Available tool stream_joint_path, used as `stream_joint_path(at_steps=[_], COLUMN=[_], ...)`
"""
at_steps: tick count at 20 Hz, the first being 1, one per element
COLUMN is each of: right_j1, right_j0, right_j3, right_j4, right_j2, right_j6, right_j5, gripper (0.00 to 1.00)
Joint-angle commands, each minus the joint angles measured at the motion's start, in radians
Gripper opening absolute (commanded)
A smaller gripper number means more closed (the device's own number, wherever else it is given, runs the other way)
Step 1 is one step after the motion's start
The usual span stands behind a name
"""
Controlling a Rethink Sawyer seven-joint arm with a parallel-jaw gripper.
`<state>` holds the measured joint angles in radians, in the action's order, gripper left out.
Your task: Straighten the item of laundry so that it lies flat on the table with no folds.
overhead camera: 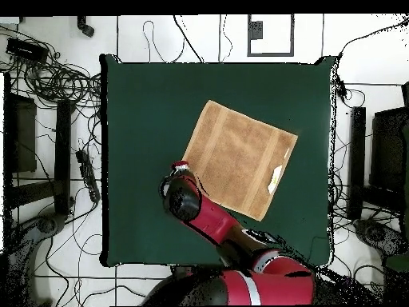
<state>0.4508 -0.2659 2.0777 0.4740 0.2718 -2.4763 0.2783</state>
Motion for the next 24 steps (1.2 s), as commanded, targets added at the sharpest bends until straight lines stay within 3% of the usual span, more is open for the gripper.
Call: stream_joint_path(at_steps=[1, 10, 18, 24], right_j1=[-0.047, -0.017, -0.030, -0.013], right_j0=[0.129, 0.194, 0.166, 0.169], right_j3=[0.044, 0.019, 0.009, 0.048], right_j4=[0.077, 0.100, 0.060, 0.078], right_j2=[0.079, -0.038, -0.056, -0.071], right_j6=[-0.250, -0.160, -0.148, -0.176], right_j5=[-0.061, -0.124, -0.122, -0.130], gripper=[1.00, 1.00, 1.00, 1.00])
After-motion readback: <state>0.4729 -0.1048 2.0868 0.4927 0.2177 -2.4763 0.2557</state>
